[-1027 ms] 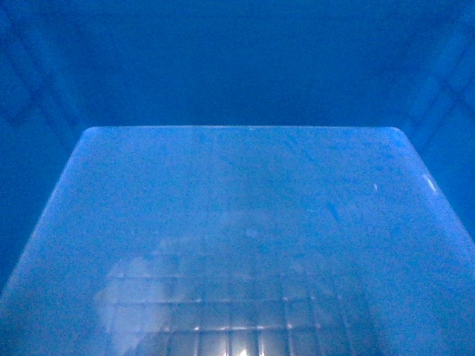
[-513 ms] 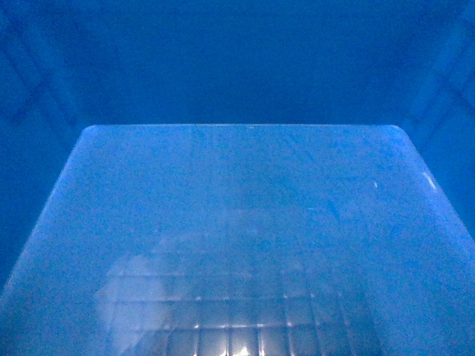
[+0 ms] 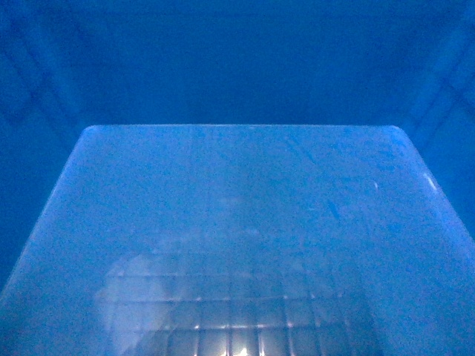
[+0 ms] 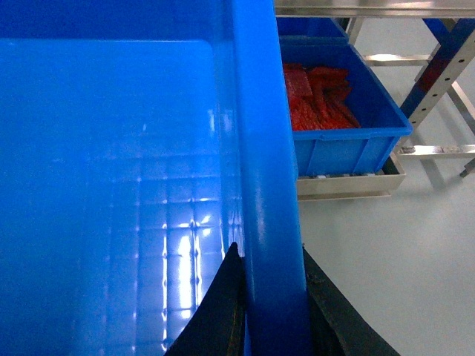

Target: Place box next to blue box on left shelf

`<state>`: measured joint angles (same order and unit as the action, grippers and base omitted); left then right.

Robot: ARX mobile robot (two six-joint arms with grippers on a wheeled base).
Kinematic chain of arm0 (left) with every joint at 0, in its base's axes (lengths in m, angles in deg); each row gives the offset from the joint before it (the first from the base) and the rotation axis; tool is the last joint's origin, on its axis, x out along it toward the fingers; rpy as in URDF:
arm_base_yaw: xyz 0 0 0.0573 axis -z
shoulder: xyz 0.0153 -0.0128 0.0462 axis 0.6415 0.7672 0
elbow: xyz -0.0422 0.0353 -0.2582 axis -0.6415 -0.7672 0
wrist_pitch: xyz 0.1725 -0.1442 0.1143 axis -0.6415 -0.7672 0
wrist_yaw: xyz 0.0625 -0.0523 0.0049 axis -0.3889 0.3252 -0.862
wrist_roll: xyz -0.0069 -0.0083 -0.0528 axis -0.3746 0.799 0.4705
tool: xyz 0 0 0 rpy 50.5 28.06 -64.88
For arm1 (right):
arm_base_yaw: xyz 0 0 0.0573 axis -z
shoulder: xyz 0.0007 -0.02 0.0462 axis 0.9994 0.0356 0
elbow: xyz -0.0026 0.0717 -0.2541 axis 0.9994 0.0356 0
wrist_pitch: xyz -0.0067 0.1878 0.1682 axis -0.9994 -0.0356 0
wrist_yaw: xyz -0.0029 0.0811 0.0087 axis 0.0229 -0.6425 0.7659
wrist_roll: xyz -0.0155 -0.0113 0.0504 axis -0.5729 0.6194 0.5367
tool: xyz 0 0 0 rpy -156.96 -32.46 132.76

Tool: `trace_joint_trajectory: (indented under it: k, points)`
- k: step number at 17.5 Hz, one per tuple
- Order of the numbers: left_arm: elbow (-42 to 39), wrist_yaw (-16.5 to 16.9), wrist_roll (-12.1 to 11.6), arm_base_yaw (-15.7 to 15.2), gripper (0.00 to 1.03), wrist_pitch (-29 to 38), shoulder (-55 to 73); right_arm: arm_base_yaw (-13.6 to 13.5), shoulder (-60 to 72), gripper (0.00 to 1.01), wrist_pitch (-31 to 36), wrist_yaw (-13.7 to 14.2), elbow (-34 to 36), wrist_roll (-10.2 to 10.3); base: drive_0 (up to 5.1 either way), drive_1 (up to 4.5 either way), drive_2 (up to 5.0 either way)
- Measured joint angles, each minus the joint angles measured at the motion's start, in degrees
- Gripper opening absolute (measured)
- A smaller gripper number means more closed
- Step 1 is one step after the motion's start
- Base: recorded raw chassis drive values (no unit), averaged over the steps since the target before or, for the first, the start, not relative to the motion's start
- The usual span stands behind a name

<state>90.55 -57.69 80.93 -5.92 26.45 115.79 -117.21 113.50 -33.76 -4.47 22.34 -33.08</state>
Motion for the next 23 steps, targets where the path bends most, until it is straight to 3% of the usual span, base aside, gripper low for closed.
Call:
trace_joint_trajectory:
  k: [23]
  points:
    - [0.0, 0.04, 0.15, 0.02, 0.09, -0.13, 0.04, 0.0, 0.0, 0.12, -0.09, 0.0, 0.0, 0.0, 0.0, 0.0, 0.0]
